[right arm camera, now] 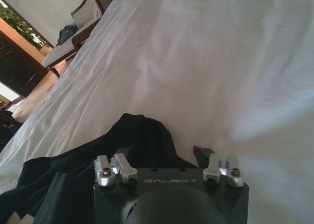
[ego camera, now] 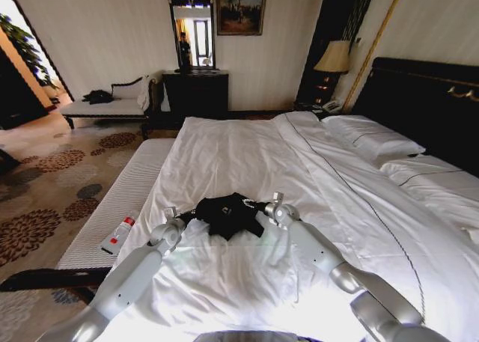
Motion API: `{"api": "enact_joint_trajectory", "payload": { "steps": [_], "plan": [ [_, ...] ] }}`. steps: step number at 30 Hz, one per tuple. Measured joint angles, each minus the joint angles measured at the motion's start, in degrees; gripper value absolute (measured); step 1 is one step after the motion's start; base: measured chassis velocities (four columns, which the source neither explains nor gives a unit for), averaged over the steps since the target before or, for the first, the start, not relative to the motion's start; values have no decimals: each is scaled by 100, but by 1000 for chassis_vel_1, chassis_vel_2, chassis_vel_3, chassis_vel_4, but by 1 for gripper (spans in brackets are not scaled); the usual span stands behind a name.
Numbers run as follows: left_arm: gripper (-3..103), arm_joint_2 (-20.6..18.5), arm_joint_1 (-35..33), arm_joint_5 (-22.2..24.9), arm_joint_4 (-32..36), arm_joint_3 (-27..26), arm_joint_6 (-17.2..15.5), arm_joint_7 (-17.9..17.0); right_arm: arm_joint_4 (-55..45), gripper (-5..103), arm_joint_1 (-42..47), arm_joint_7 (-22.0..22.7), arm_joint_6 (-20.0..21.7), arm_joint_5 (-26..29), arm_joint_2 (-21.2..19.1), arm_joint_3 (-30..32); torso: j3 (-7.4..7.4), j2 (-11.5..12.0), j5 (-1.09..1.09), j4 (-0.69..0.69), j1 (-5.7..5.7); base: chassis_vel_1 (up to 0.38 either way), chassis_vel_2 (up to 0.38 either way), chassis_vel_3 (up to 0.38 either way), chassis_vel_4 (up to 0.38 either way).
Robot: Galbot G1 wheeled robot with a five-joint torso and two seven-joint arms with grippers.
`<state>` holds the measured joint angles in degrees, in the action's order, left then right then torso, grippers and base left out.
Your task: Fold the clothes on the bed.
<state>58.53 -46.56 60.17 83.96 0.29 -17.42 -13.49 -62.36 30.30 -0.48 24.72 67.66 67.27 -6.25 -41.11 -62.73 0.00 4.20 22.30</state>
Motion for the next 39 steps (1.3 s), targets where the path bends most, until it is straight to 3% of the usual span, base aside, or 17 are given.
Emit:
{"api": "enact_joint_trajectory", "payload": {
  "steps": [6, 9, 14, 16, 18, 39],
  "plan": [
    [0, 11, -55, -22, 30, -12, 2, 7, -117, 45, 13, 6, -16, -1, -46, 1, 0, 0, 0, 0, 0, 0, 0, 0, 0],
    [0, 12, -70, -31, 45, -16, 4, 8, -141, 40, 2, 6, -18, 3, -70, 1, 0, 0, 0, 0, 0, 0, 0, 0, 0],
    [0, 5, -84, -34, 69, -23, 6, 2, -282, 18, 36, 8, -19, 2, -158, -9, 0, 0, -1, 1, 0, 0, 0, 0, 0],
    [0, 4, -72, -33, 66, -23, 6, 2, -327, 18, 65, 8, -19, -2, -176, -11, 0, 0, -1, 0, 0, 0, 0, 0, 0],
    [0, 6, -44, -30, 54, -22, 6, 2, -382, 2, 103, 7, -19, -9, -203, -12, 0, 0, -1, 0, 0, 0, 0, 0, 0],
    [0, -36, 57, 1, 261, -185, 56, -148, -1159, 0, 193, 74, -71, 202, -511, 152, 0, 0, 0, 0, 0, 0, 0, 0, 0]
  ]
}}
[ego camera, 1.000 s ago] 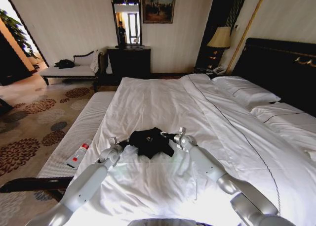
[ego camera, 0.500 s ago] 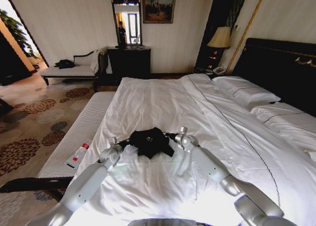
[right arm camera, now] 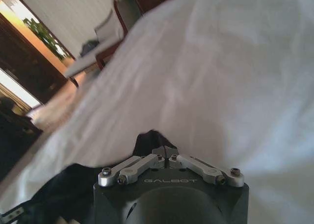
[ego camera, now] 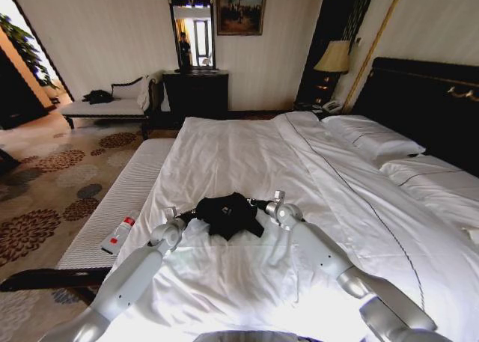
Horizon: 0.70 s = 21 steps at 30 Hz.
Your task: Fold the clothes on the bed.
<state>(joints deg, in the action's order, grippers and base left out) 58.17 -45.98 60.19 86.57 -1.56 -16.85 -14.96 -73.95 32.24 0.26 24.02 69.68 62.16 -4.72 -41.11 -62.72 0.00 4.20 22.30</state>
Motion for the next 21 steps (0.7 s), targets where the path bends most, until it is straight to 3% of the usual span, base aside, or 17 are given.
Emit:
{"api": "enact_joint_trajectory", "payload": {
  "steps": [11, 21],
  "plan": [
    [0, -365, 312, 364, 540, -279, -1, -193, -1149, 0, 41, 308, 79, 393, -564, 337, 0, -1, 0, 0, 0, 0, 0, 0, 0],
    [0, -688, 520, 582, 1118, -204, -80, -329, -2038, 0, 104, 455, 141, 504, -944, 540, 1, -1, 0, 0, 0, 0, 0, 0, 0]
  ]
}}
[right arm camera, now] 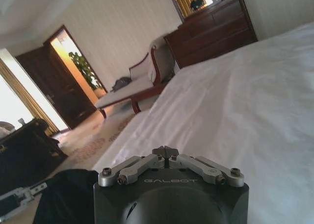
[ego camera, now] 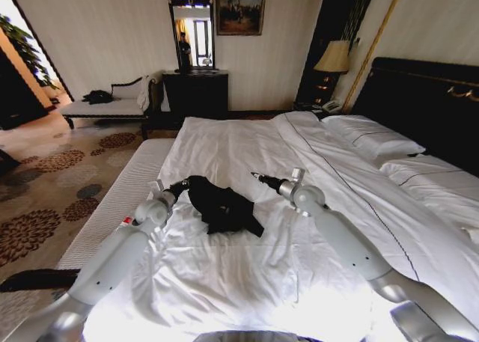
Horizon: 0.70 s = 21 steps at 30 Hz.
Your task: Fold the clothes on the bed.
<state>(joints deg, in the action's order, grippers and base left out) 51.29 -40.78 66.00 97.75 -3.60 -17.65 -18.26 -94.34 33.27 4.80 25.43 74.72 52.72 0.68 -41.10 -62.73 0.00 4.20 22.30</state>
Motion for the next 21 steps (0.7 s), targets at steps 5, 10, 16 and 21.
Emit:
{"api": "enact_joint_trajectory", "payload": {
  "steps": [5, 10, 16, 21],
  "plan": [
    [0, 38, -461, -175, -104, 13, -3, -12, 209, 7, 401, -173, -25, -468, 31, 93, -1, 0, 0, 1, 0, 0, 0, 0, 0],
    [0, 130, -875, -371, -259, -4, 2, 1, 705, 24, 514, -471, -211, -1258, 189, -68, 0, 0, 0, 0, 0, 0, 0, 0, 0],
    [0, 274, -1064, -463, -426, -27, 20, 36, 1270, 45, 329, -621, -382, -1753, 465, -434, -1, 0, 0, 0, 0, 0, 0, 0, 0],
    [0, 401, -1209, -582, -500, -33, 52, 131, 1978, 61, 1, -810, -531, -2020, 777, -834, 0, 0, 2, 0, 0, 0, 0, 0, 0]
  ]
}}
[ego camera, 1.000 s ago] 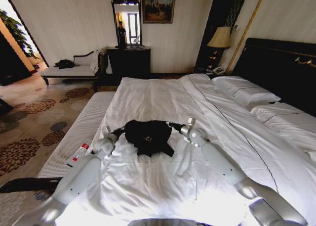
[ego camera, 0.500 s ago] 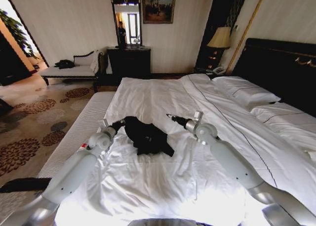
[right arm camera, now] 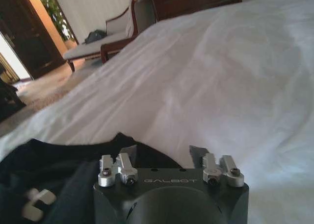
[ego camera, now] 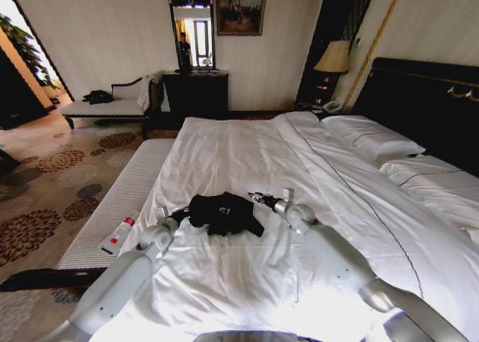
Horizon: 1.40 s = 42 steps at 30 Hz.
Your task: Fold the clothes on the bed.
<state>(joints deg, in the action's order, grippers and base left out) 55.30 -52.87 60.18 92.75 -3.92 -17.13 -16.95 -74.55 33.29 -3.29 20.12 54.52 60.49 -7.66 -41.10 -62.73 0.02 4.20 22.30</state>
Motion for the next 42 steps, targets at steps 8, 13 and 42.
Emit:
{"api": "enact_joint_trajectory", "payload": {
  "steps": [8, 13, 42],
  "plan": [
    [0, 24, -117, -40, -19, -103, 33, 124, 1144, 93, -353, -326, -258, -304, 737, -375, 0, 0, -1, -1, 1, 0, 0, 0, 0],
    [0, 4, -110, -8, 10, -136, 34, 145, 1339, 100, -410, -388, -308, -372, 868, -400, 0, 0, -1, 0, 0, 0, 0, 0, 0],
    [0, -5, -86, 6, 71, -115, 39, 164, 1396, 9, -503, -411, -384, -277, 858, -421, 0, 0, -2, 0, 0, 0, 0, 0, 0]
  ]
}}
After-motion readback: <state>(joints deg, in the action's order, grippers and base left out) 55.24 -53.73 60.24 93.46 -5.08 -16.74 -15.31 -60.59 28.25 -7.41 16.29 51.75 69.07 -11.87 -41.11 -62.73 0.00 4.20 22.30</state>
